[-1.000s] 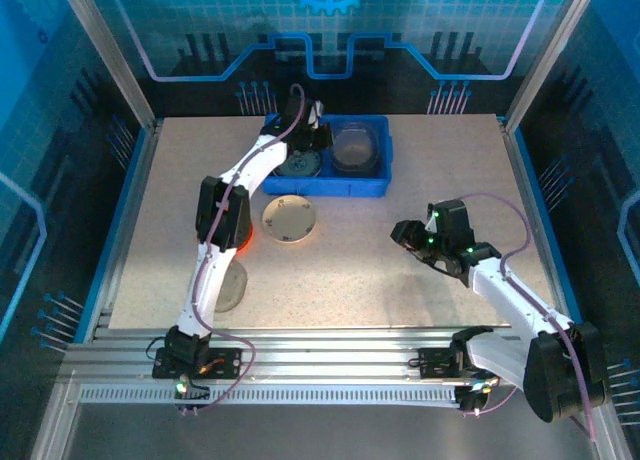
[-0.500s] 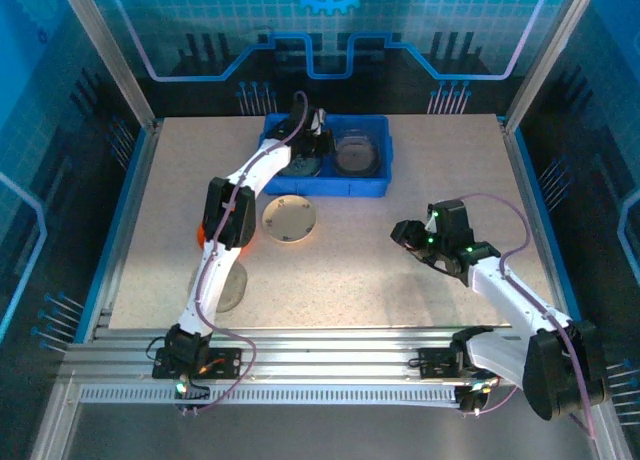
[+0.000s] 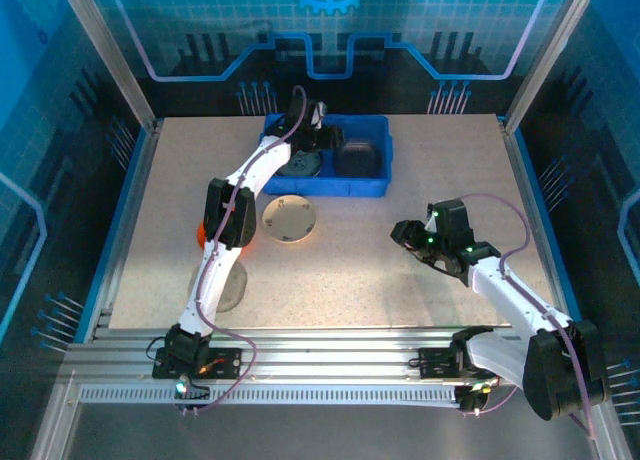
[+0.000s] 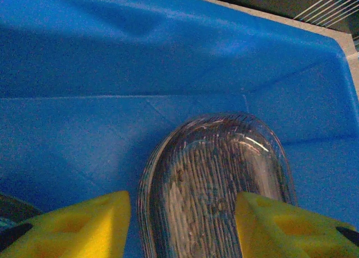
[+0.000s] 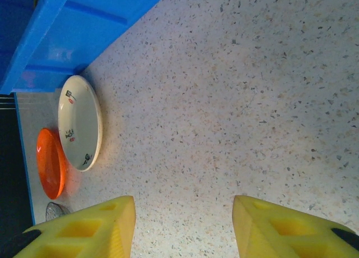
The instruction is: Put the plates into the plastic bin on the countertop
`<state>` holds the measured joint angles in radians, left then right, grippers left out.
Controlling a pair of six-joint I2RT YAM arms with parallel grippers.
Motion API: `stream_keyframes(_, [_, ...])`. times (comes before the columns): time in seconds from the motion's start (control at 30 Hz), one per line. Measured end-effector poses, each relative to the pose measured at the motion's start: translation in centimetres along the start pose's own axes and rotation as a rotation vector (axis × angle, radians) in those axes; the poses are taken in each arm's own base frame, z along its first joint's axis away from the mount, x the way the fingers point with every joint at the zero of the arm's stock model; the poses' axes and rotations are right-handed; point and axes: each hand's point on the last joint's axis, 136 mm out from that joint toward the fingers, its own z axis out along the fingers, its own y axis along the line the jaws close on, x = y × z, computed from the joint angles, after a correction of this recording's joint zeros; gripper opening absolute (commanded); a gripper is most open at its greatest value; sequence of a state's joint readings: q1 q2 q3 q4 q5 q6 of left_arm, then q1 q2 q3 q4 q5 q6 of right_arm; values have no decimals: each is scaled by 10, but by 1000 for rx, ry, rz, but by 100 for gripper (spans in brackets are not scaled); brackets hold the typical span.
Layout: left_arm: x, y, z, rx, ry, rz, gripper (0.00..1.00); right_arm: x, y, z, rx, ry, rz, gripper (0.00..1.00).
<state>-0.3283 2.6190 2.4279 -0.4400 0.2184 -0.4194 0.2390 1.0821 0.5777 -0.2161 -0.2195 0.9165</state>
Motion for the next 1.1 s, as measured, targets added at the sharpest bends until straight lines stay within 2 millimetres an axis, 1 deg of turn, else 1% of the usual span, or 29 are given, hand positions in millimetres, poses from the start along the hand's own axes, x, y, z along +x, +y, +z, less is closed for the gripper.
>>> stream_keyframes(0.13, [0, -2, -4, -1, 1, 3, 55, -1, 2, -1, -5, -5, -3, 50])
stream_keyframes(0.23, [5, -5, -20, -9, 10, 1, 55, 0, 3, -1, -7, -6, -8, 48])
stream_keyframes(0.3, [7, -10, -37, -9, 9, 1, 55, 0, 5, -1, -14, -7, -15, 47])
stream_keyframes(0.33, [8, -14, -48, -6, 1, 3, 54, 2, 7, 0, -19, -5, -23, 47])
stream_keyframes(0.5, [18, -39, -117, 20, -49, 9, 54, 9, 20, 3, -49, 3, -67, 46])
stream_keyframes(0.57, [28, -51, -145, 45, -73, 10, 54, 12, 26, 3, -61, 1, -86, 45])
stream_keyframes(0.63, [43, -60, -168, 67, -83, 7, 54, 14, 34, 4, -78, 0, -108, 44])
stream_keyframes(0.77, [82, -69, -201, 87, -58, 31, 56, 17, 53, 10, -110, -1, -158, 45])
stream_keyframes(0.87, [104, -65, -220, 81, -42, 39, 57, 21, 64, 20, -126, 11, -183, 47])
stream_keyframes(0.97, [114, -60, -240, 74, -47, 48, 57, 27, 72, 34, -130, 33, -205, 49])
stream_keyframes(1.1, [125, -60, -266, 86, -69, 54, 57, 38, 82, 55, -136, 67, -233, 50])
